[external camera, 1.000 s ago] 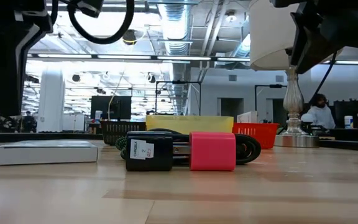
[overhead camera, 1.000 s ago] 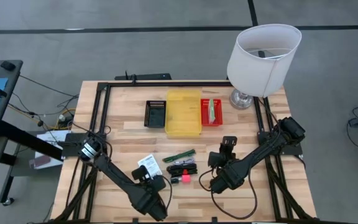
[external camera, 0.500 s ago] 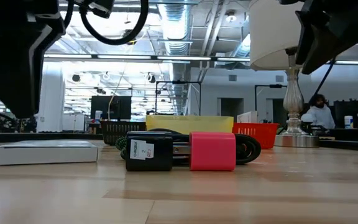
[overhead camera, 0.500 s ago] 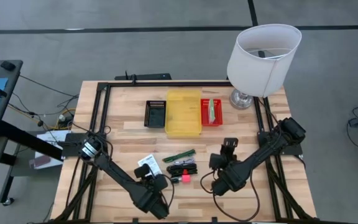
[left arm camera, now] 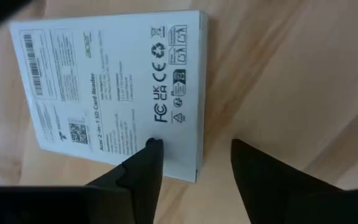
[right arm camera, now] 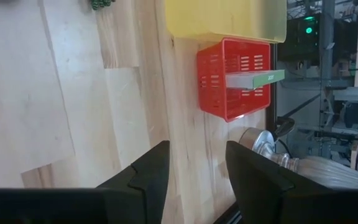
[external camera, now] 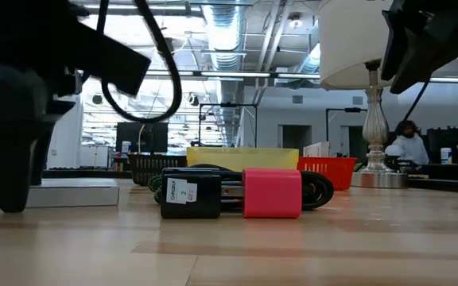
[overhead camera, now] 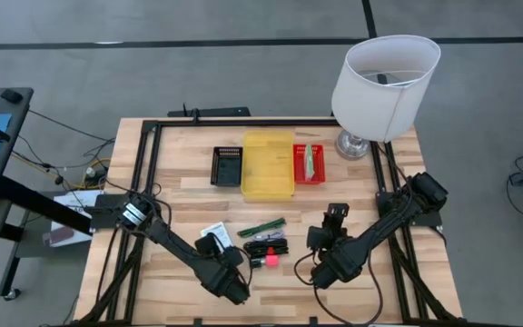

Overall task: Pick and place items into bin
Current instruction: Put the white and green card reader box into the red bin

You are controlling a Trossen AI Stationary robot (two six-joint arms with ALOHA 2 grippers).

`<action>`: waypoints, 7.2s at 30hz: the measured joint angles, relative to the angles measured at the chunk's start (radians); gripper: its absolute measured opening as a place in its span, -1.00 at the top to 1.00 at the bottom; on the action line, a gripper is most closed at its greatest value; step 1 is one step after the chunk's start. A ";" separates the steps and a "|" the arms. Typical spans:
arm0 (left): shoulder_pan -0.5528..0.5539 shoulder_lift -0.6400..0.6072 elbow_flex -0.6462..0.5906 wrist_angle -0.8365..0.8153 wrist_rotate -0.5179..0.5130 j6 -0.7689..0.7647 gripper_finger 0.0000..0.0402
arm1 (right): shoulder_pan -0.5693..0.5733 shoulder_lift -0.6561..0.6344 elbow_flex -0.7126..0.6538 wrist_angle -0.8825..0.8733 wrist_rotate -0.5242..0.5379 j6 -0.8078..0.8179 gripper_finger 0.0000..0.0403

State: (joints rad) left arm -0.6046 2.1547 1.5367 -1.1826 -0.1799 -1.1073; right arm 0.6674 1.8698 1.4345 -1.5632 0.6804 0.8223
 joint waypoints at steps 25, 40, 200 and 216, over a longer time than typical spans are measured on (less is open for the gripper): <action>-0.093 0.012 -0.042 -0.054 -0.141 -0.224 1.00 | 0.002 0.000 0.000 0.005 0.000 0.016 0.36; -0.159 0.013 0.131 -0.083 -0.243 -0.287 0.99 | 0.002 0.000 0.000 -0.007 0.000 0.018 0.39; 0.019 -0.161 0.158 -0.048 -0.950 1.181 1.00 | 0.098 0.000 0.000 -0.008 -0.195 0.122 0.30; 0.402 -0.322 0.158 0.775 -0.564 1.823 1.00 | 0.116 0.000 0.000 -0.008 -0.209 0.112 0.31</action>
State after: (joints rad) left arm -0.2026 1.8326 1.6943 -0.4078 -0.7440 0.7158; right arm 0.7836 1.8702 1.4349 -1.5711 0.4717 0.9344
